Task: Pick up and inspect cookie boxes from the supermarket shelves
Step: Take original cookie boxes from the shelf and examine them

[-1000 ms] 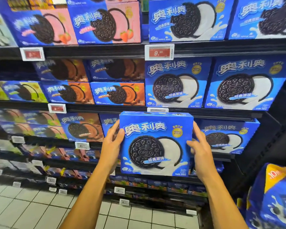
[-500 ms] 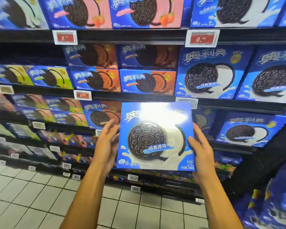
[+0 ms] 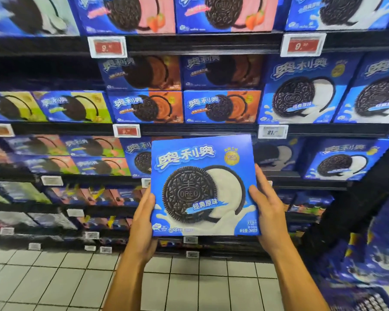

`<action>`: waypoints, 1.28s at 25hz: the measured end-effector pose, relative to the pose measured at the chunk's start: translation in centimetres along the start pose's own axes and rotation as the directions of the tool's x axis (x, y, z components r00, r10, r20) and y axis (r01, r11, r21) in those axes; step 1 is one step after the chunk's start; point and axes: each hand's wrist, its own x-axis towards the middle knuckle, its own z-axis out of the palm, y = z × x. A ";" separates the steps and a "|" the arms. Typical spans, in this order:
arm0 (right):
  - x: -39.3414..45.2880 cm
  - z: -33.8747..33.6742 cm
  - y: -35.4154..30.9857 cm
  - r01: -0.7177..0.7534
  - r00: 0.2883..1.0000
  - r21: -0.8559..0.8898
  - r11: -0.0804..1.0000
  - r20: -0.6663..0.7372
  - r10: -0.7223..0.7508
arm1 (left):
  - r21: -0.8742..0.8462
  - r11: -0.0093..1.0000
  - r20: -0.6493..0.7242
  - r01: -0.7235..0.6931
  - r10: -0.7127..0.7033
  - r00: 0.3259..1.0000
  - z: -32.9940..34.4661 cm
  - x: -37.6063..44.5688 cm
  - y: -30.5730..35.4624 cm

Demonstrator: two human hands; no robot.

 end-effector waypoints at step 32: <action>-3.9 6.3 6.4 -0.438 0.871 -0.020 0.899 -0.255 0.419 | 0.234 0.972 0.440 -0.019 -0.089 0.894 1.5 -6.1 7.9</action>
